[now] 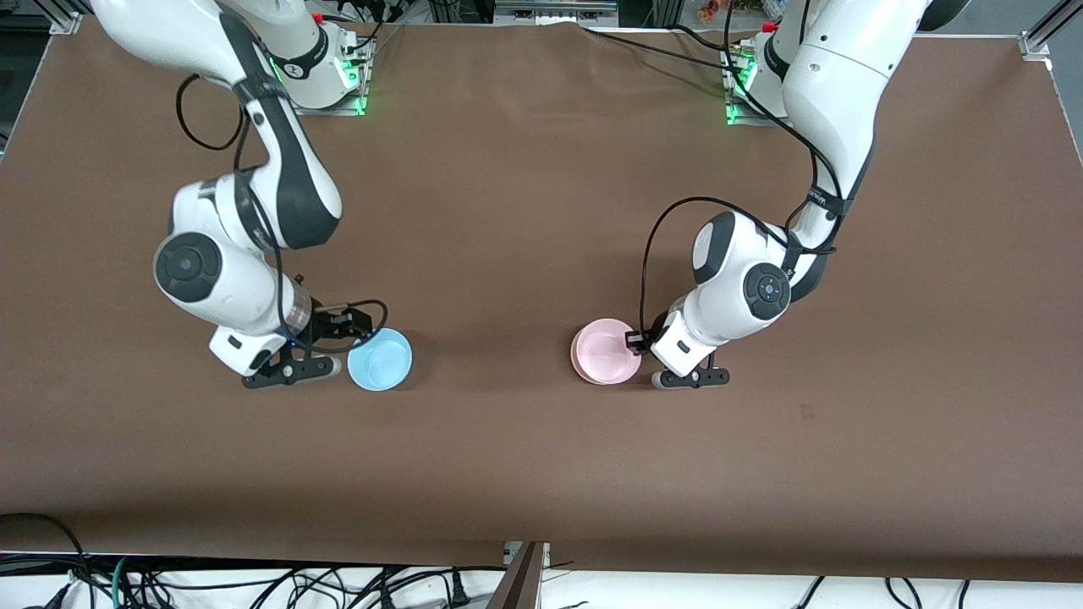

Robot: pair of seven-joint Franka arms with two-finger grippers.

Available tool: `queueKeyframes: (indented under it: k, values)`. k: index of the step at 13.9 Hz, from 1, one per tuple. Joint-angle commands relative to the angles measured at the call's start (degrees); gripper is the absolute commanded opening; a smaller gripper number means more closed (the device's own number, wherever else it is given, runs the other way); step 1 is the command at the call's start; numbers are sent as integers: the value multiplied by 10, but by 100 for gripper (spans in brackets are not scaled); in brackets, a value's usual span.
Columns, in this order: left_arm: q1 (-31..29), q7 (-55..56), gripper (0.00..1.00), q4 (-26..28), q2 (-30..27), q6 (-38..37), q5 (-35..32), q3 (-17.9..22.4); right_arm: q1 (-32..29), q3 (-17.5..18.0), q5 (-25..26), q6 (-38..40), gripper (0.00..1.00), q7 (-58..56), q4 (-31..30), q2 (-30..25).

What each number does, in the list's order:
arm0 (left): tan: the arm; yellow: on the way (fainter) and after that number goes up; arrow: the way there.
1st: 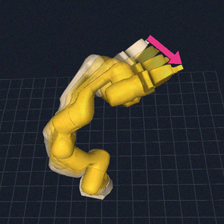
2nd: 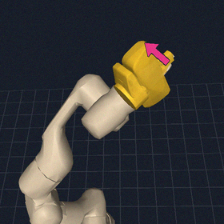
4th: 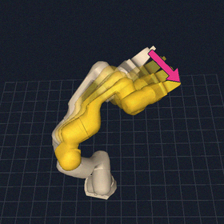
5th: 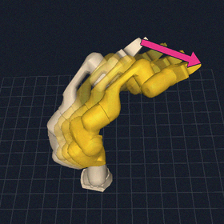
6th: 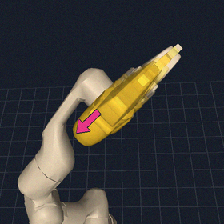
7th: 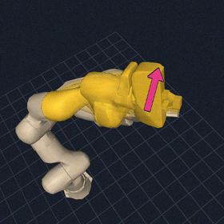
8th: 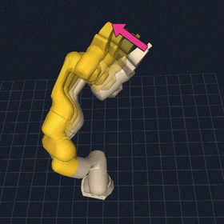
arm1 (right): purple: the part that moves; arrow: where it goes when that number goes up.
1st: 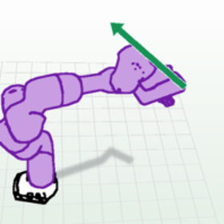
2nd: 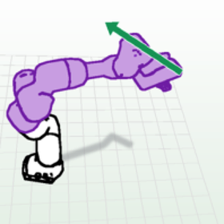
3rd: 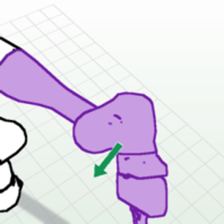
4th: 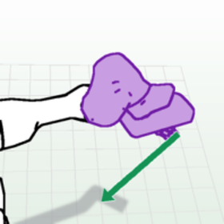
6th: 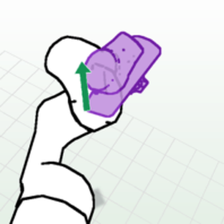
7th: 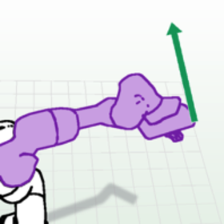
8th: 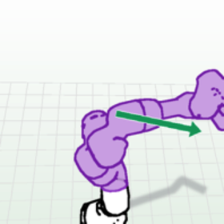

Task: Stack pink and blue bowls on white bowl
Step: 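Release the pink bowl while the right gripper reaches the blue bowl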

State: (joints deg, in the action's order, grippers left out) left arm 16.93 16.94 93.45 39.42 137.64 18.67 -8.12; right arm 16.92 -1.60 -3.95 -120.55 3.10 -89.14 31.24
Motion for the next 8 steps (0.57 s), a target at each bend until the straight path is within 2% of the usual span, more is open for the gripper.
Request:
queueKeyframes:
  k: [1, 2, 3, 5, 7, 8]
  values:
    - [7, 47, 40, -16, 11, 4, -13, 5, -4, -2, 3, -53, 100, -20, 12, 48]
    - [7, 67, 67, -22, 11, 4, -13, 5, -6, -3, 3, -66, 99, -19, 12, 62]
    - [7, 68, 100, -22, 10, 4, -13, 5, -7, -3, 2, -78, 99, -19, 12, 73]
    - [7, 70, 100, -23, 7, 3, -12, 4, -7, -4, 5, -107, 97, -20, 12, 98]
    - [4, 70, 100, -24, -3, -2, -10, 5, -12, -4, 6, -119, 89, -19, 12, 116]
    - [-3, 68, 100, -21, -14, -10, -12, 6, -12, -4, 6, -119, 82, -19, 12, 121]
